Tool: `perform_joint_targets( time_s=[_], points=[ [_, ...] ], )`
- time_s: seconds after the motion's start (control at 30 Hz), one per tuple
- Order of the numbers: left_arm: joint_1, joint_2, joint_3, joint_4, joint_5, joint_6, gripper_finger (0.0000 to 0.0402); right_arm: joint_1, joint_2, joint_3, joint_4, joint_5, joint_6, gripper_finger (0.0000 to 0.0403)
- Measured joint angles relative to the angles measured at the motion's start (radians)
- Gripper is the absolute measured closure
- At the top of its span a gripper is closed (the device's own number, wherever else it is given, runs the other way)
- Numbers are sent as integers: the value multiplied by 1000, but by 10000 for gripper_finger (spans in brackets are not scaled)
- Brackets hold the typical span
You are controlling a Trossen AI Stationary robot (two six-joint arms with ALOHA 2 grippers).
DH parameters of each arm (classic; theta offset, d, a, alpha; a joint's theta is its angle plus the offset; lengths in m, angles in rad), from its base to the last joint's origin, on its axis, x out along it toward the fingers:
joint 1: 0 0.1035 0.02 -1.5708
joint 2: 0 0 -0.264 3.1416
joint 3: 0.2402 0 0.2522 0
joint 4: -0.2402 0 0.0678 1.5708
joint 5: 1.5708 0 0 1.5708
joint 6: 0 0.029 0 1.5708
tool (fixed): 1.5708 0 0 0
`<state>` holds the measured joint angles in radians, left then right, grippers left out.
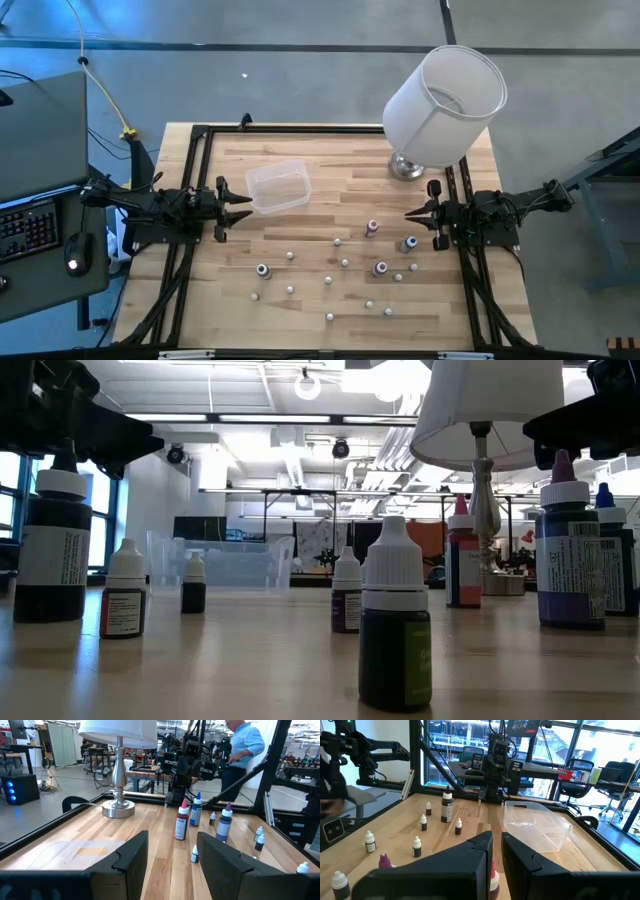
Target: Pick & Place food coloring
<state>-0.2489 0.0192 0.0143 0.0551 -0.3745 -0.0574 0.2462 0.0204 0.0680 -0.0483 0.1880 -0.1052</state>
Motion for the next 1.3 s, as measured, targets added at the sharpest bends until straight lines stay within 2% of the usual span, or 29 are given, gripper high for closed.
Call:
perform_joint_targets(
  time_s=[0.4,0.57,0.7,0.8,0.97,1.07,1.3],
  points=[
    [0,0,0,0,0,0,234,0,0,0,31,13,-8,371],
    [0,0,0,0,0,0,234,0,0,0,132,3,50,371],
    [0,0,0,1,0,-6,234,0,0,0,211,15,-37,371],
    [0,0,0,13,21,-124,234,0,0,0,266,38,-93,371],
    [0,0,0,17,25,-251,234,0,0,0,272,38,-40,371],
    [0,0,0,20,12,-255,234,1,4,0,242,-8,16,371],
    [0,0,0,23,-56,-255,234,2,51,0,117,-227,227,371]
  ],
)
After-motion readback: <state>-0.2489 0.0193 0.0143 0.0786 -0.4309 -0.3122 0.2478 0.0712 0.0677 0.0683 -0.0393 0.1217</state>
